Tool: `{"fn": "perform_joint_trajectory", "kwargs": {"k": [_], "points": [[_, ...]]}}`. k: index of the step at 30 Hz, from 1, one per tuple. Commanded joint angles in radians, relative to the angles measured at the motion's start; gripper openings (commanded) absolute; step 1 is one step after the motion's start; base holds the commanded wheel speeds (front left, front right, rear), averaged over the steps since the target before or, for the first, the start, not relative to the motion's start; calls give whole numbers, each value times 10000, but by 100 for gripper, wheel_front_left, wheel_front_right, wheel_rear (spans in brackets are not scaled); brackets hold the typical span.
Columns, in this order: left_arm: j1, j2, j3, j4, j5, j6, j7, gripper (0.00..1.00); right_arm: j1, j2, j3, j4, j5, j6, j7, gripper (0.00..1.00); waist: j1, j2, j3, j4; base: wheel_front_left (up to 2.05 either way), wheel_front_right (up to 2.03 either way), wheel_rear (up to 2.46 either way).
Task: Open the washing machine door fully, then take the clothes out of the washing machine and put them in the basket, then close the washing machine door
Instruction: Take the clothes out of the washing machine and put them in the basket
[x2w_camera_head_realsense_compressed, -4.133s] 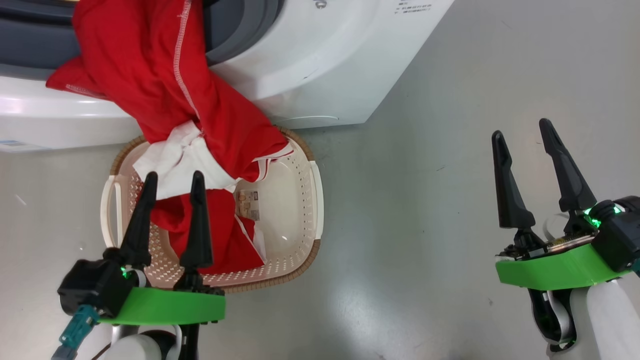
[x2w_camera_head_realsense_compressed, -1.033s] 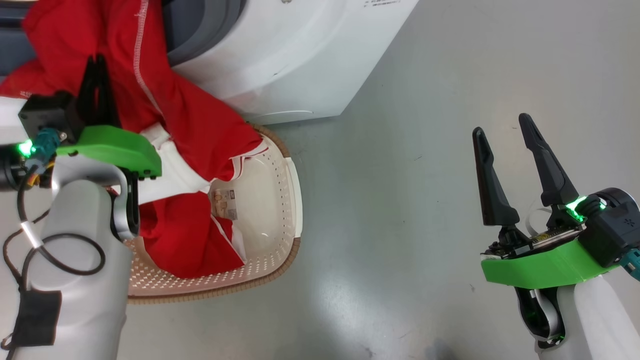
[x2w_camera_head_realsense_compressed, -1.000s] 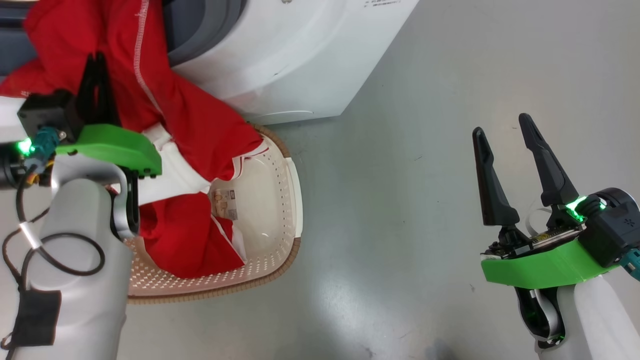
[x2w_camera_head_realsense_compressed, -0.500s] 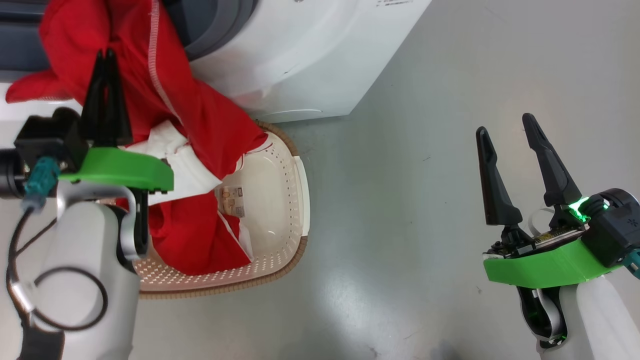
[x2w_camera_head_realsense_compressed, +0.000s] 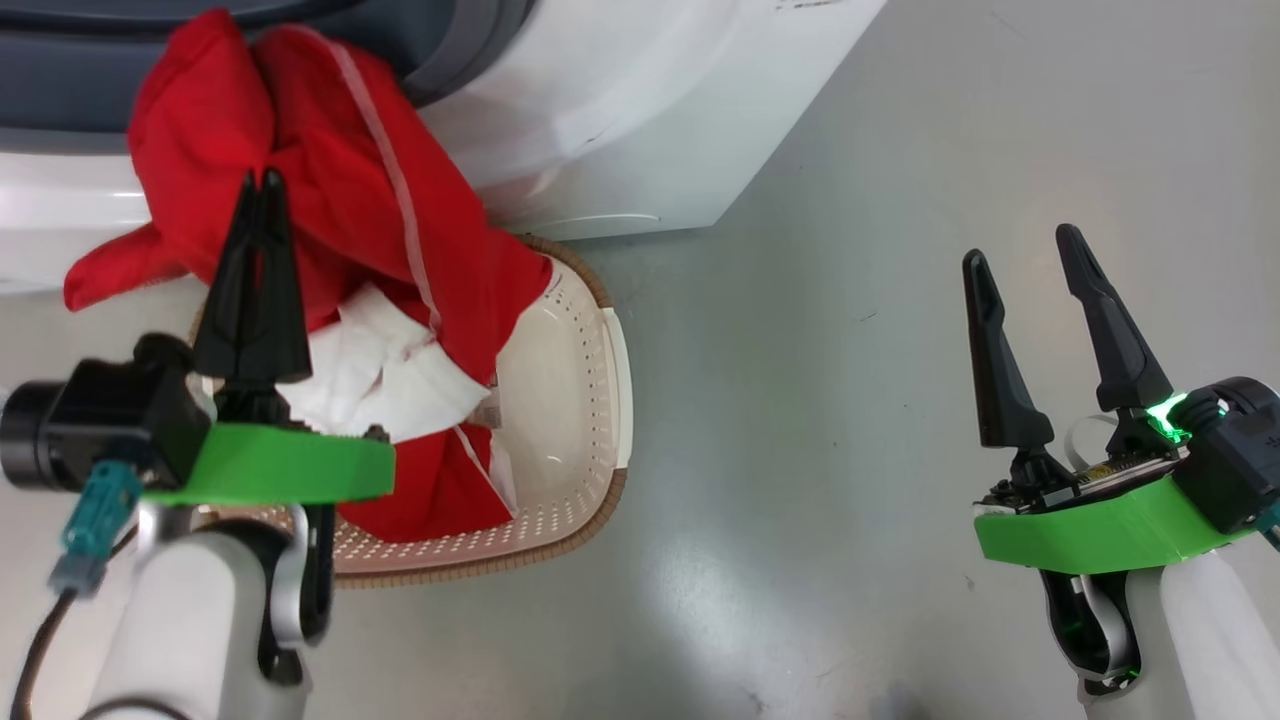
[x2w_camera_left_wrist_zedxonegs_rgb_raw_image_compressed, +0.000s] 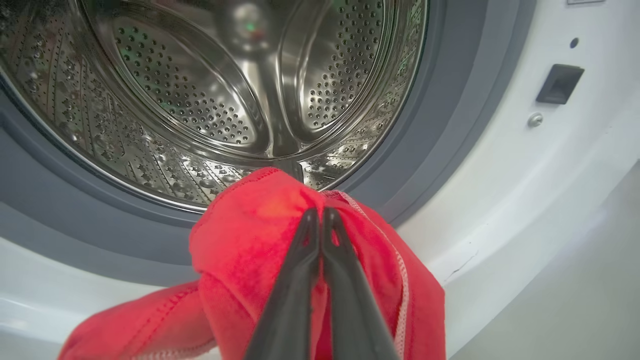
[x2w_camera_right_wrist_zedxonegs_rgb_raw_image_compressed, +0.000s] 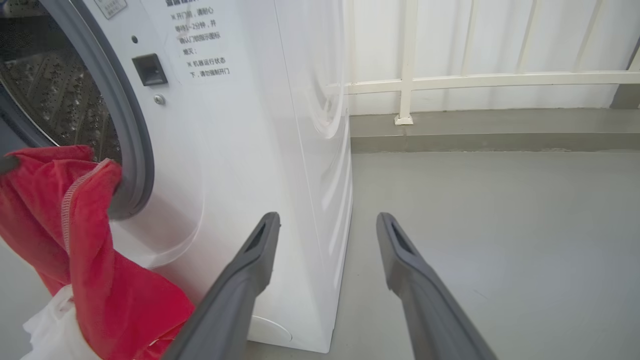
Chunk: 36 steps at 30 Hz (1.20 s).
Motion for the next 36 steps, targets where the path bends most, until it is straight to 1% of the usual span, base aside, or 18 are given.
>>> {"fn": "perform_joint_trajectory", "kwargs": {"k": [1, 8, 13, 15, 17, 18, 29, 33, 36], "points": [[384, 321, 211, -710, 132, 134, 148, 0, 138, -24, 176, -288, 92, 63, -63, 100, 0, 0, 26, 51, 0, 0, 0], [1106, 337, 106, -1631, 204, 347, 520, 0, 83, -24, 194, -292, 78, 63, -63, 100, 0, 0, 73, 91, 0, 0, 0], [1357, 299, 149, -1181, -8, 362, 598, 0, 39, -24, 228, -272, 83, 63, -63, 100, 0, 0, 115, 63, 0, 0, 0], [1324, 240, 166, -733, -188, 277, 483, 0, 5, -24, 255, -263, 88, 63, -63, 100, 0, 0, 137, 42, 0, 0, 0], [1226, 224, 190, -87, -416, 100, 383, 0, -31, -24, 287, -254, 93, 63, -63, 100, 0, 0, 156, 7, 0, 0, 0], [1226, 224, 190, -87, -416, 100, 383, 0, -31, -24, 287, -254, 93, 63, -63, 100, 0, 0, 156, 7, 0, 0, 0], [212, 111, 151, 3959, -1012, -574, -231, 0, -36, -24, 321, -227, 125, 63, -63, 100, 0, 0, 148, -168, 0, 0, 0], [-307, -52, 79, 5552, -1483, -1070, 207, 0, -44, -24, 335, -219, 131, 63, -63, 100, 0, 0, 143, -203, 0, 0, 0], [-730, -78, -4, 6555, -1575, -1256, 345, 0, -50, -24, 348, -213, 138, 63, -63, 100, 0, 0, 136, -236, 0, 0, 0]]}}
